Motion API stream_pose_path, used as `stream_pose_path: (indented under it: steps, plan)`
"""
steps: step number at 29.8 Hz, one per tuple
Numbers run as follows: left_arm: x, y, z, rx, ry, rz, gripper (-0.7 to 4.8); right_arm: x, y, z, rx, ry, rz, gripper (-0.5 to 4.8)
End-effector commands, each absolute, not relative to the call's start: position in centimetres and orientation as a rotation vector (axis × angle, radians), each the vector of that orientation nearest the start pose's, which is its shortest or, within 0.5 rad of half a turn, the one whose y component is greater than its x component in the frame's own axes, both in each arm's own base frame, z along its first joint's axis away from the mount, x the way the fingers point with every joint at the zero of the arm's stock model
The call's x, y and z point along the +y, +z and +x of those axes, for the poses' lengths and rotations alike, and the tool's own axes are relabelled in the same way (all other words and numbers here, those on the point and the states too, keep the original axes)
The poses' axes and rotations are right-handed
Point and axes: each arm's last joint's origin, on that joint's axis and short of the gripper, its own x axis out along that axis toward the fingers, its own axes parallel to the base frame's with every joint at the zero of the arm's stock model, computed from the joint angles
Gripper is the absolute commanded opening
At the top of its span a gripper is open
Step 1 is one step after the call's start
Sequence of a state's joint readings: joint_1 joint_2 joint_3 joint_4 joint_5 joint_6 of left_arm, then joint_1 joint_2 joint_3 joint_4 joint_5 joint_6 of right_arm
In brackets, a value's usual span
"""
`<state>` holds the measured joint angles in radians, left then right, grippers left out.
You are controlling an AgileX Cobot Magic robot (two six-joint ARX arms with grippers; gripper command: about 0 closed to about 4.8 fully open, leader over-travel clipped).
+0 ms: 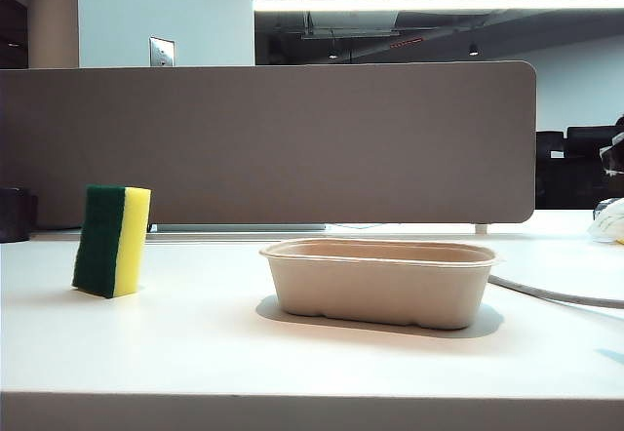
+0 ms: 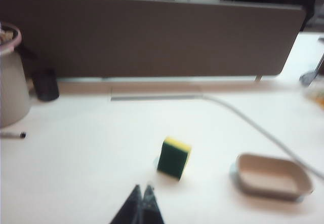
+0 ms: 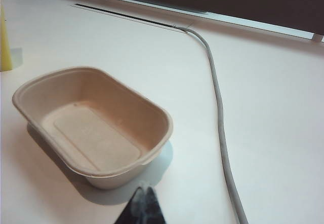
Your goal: Take out the cleaning sponge from the paper lunch box and place it on the table.
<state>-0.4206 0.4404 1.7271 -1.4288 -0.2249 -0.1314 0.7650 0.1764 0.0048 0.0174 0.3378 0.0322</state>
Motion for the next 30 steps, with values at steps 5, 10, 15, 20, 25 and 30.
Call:
stream_pose_path:
  steps: [5,10,15,20,25,30]
  plan:
    - [2.3,42.0,-6.6,0.202,-0.063,0.041,-0.05,6.6,15.4,8.3,0.124,0.425,-0.039,-0.05]
    - [0.3,38.4,-4.3,0.126,-0.196,0.010,-0.05,6.7,15.4,8.3,0.124,0.427,-0.040,-0.05]
    - [-0.7,33.2,-1.5,0.034,-0.285,0.015,-0.05,6.6,15.4,8.3,0.124,0.425,-0.040,-0.05]
    - [-0.8,29.2,1.3,0.067,-0.314,-0.026,-0.05,6.6,15.4,8.3,0.124,0.423,-0.040,-0.05]
    - [-1.0,26.5,4.0,0.068,-0.346,-0.019,-0.05,6.7,15.4,8.3,0.126,0.428,-0.041,-0.05]
    - [-0.9,23.4,6.7,0.017,-0.273,0.004,-0.05,6.7,15.4,8.3,0.126,0.426,-0.041,-0.05]
